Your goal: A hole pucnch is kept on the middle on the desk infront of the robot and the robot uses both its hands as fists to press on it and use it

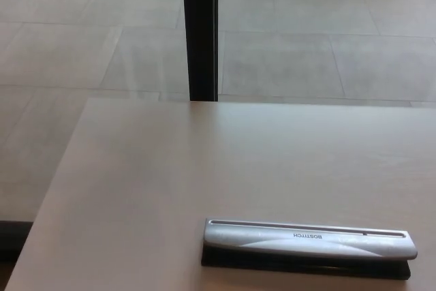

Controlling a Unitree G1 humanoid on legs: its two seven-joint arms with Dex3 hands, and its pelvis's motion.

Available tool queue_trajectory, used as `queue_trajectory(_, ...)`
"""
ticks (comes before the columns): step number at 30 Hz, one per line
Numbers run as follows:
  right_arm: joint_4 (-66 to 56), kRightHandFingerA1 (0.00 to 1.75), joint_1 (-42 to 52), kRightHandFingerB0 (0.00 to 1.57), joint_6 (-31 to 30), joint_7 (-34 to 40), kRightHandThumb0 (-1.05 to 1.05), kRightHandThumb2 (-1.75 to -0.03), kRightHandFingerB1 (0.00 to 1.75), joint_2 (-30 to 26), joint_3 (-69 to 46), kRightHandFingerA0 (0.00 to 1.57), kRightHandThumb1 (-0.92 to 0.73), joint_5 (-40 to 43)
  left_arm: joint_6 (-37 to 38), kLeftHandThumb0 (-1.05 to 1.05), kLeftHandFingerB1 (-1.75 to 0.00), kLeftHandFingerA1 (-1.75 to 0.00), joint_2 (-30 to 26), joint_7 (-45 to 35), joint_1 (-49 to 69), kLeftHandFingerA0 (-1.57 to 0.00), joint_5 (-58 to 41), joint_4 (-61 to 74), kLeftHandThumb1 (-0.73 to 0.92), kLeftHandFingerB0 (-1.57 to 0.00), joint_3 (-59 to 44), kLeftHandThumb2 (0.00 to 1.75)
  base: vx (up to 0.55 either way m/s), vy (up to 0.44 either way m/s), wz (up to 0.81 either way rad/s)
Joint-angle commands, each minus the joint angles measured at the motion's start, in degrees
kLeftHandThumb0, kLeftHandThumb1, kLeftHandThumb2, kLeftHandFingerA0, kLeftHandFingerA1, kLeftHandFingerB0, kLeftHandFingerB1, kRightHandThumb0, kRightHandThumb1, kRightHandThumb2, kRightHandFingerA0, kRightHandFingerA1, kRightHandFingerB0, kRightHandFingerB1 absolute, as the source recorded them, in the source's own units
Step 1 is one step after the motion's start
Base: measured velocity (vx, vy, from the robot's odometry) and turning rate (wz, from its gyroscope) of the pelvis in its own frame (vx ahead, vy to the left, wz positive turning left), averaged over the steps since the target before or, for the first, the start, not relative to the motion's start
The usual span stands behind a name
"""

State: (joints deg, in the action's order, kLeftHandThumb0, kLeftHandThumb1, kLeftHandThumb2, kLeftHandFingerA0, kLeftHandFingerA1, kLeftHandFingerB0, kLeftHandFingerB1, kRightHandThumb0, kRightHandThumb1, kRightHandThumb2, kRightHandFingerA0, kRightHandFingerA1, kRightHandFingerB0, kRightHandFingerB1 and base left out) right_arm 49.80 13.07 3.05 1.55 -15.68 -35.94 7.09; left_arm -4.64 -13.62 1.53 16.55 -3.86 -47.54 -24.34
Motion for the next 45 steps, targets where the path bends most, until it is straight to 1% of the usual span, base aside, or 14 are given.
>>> queue_trajectory(1, 6.7, 0.67, -8.3, 0.36, 2.3, 4.9, -0.53, -0.63, 0.46, -7.9, -23.8, 0.56, -0.75, 24.4, -2.3, -0.31, -0.56, -0.71, -0.1, 11.4, -2.1, -1.00, -13.6, 8.0, 0.60, -0.79, -16.5, 0.58, 0.00, 0.000, 0.00)
queue_trajectory(4, 5.7, 0.68, -12.0, 0.30, 3.1, 4.1, -0.47, -0.62, 0.50, -10.7, -28.6, 0.48, -0.76, 27.3, 1.6, -0.33, -0.56, -0.68, -0.9, 11.6, -4.6, -0.98, -12.3, 10.0, 0.61, -0.79, -17.2, 0.58, 0.00, 0.000, 0.00)
queue_trajectory(5, 1.7, 0.78, -14.0, 0.34, 2.5, 6.1, -0.46, -0.62, 0.46, -12.2, -29.1, 0.92, -0.77, 26.8, 2.8, -0.36, -0.51, -0.67, -1.5, 11.4, -7.2, -1.02, -12.7, 12.8, 0.64, -0.71, -17.8, 0.59, 0.00, 0.000, 0.00)
queue_trajectory(7, 0.0, 0.82, -16.0, 0.44, 3.4, 7.6, -0.42, -0.63, 0.49, -13.5, -29.0, 0.98, -0.80, 24.7, 0.9, -0.31, -0.47, -0.60, -2.0, 12.3, -9.8, -1.05, -12.8, 16.8, 0.65, -0.64, -18.8, 0.60, 0.00, 0.000, 0.00)
queue_trajectory(12, -10.3, 1.69, -24.1, 0.89, 5.5, 7.6, -0.28, -0.99, 0.84, -15.4, -28.6, 1.10, -0.64, 22.8, 0.0, -0.19, -0.57, -0.84, -4.3, 10.7, -21.7, -1.00, -13.1, 29.6, 0.67, -0.75, -18.0, 0.68, 0.00, 0.000, 0.00)
queue_trajectory(13, -17.4, 1.57, -25.9, 0.87, 5.3, 7.6, -0.35, -1.06, 1.01, -13.3, -26.8, 1.33, -0.54, 22.2, 0.0, -0.19, -0.70, -1.36, -3.1, 9.0, -23.8, -0.87, -14.1, 37.9, 0.75, -0.76, -16.0, 0.76, 0.00, 0.000, 0.00)
queue_trajectory(17, -35.8, 1.75, -29.0, 0.83, 2.0, 7.6, -0.41, -0.91, 1.14, -7.3, -22.5, 1.13, -0.64, 24.6, -7.2, -0.20, -0.87, -1.70, 1.8, 13.8, -30.2, -0.83, -15.0, 58.6, 0.82, -0.71, -10.8, 0.70, 0.00, 0.000, 0.00)
queue_trajectory(18, -38.8, 1.33, -29.0, 1.00, 0.7, 7.2, -0.43, -0.98, 0.92, -6.6, -21.6, 1.37, -0.41, 25.4, -7.6, -0.12, -0.92, -1.75, 3.2, 14.6, -31.7, -0.82, -15.4, 62.2, 0.80, -0.70, -9.3, 0.79, 0.00, 0.000, 0.00)
queue_trajectory(20, -46.6, 1.75, -30.0, 0.77, -3.8, 8.6, -0.44, -0.85, 1.10, -4.2, -19.1, 1.10, -0.68, 28.3, -8.8, -0.11, -0.97, -1.75, 5.0, 15.0, -33.1, -0.74, -14.6, 67.5, 0.78, -0.66, -6.6, 0.83, 0.00, 0.000, 0.00)
queue_trajectory(27, -67.8, 1.37, -26.9, 0.88, -7.8, 7.6, -0.43, -1.09, 1.04, 5.4, 0.2, 1.31, -0.53, 20.7, -12.1, -0.09, -1.33, -1.75, 15.9, 13.0, -37.5, -0.87, -19.2, 78.2, 0.80, -0.57, 7.3, 1.05, 0.00, 0.000, 0.00)
queue_trajectory(30, -71.0, 1.38, -25.7, 0.83, -8.8, 7.2, -0.35, -1.12, 1.03, 7.9, 4.3, 1.27, -0.58, 19.6, -12.5, -0.12, -1.41, -1.75, 16.0, 9.4, -36.4, -0.86, -16.5, 78.3, 0.72, -0.57, 11.0, 1.08, 0.00, 0.000, 0.00)
queue_trajectory(31, -72.4, 1.75, -24.5, 0.76, -9.4, 7.1, -0.19, -1.05, 1.20, 11.0, 9.1, 1.03, -0.67, 17.3, -12.9, -0.17, -1.31, -1.75, 16.1, 5.3, -35.7, -0.91, -16.0, 77.5, 0.63, -0.73, 15.3, 1.13, 0.00, 0.000, 0.00)
queue_trajectory(36, -71.3, 1.75, -19.7, 0.73, -8.5, 1.8, -0.14, -1.04, 1.16, 17.3, 18.8, 1.23, -0.70, 15.3, -11.9, -0.18, -1.33, -1.75, 18.3, -1.1, -32.8, -0.96, -12.7, 73.1, 0.63, -0.75, 24.8, 1.17, 0.00, 0.000, 0.00)
queue_trajectory(45, -68.5, 1.75, -12.3, 0.57, -7.8, -3.6, -0.26, -0.97, 1.38, 18.3, 30.0, 1.01, -0.74, 10.2, -15.5, -0.24, -1.34, -1.75, 24.7, 2.6, -26.4, -0.89, -9.7, 68.3, 0.73, -0.64, 33.6, 0.97, 0.00, 0.000, 0.00)
